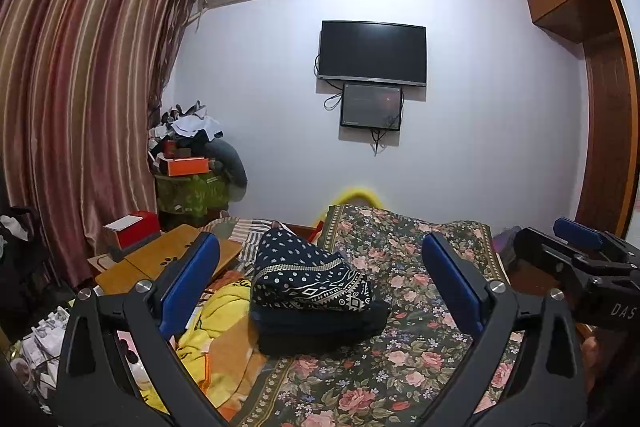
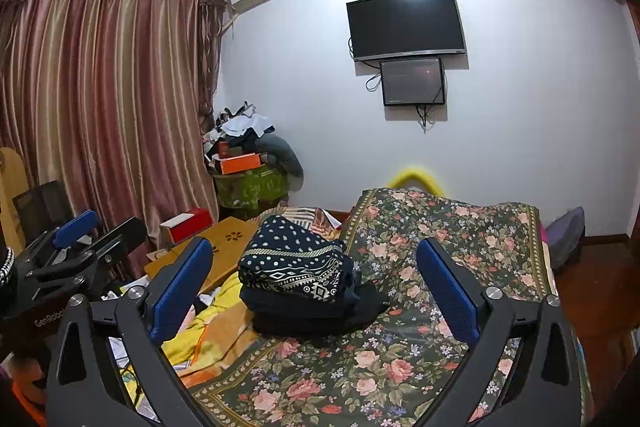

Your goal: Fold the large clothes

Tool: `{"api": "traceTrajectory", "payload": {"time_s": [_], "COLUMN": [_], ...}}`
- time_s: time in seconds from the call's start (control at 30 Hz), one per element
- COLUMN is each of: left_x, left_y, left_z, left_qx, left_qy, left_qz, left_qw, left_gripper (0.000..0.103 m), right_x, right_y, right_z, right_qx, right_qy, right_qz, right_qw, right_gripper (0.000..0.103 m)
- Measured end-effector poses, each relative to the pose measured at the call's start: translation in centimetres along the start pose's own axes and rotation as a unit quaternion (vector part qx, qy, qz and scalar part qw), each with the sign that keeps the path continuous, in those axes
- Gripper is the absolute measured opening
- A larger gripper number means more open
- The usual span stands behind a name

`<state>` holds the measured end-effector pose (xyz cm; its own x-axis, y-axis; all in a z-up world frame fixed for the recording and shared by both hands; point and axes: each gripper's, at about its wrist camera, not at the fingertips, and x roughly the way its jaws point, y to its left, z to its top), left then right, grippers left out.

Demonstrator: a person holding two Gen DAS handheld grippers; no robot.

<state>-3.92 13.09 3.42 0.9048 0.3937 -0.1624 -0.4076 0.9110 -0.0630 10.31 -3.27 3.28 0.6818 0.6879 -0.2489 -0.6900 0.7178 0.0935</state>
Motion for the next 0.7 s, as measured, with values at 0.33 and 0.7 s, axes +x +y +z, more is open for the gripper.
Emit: {"api": "traceTrajectory", "payload": {"time_s": [0.33, 0.7], "left_x": [0.15, 0.19], "left_y": [-0.09, -0.02], "left_z": [-0.14, -0.22], "left_qx": [0.000, -0.005], "left_qy": [0.005, 0.008], "left_qz": [-0.008, -0.017], "left_qw": [1.0000, 0.9998], "left_gripper": [0.102, 0.102], "right_x": [-0.22, -0.35], "right_y": [-0.12, -0.02], "right_z": [0.02, 0.20], "right_qx": [-0.001, -0.004], "right_qy": [-0.003, -0.002], "right_qz": [-0.012, -0.012], "right_qw": [1.000, 1.000], "right_gripper": [0.103, 0.103]}}
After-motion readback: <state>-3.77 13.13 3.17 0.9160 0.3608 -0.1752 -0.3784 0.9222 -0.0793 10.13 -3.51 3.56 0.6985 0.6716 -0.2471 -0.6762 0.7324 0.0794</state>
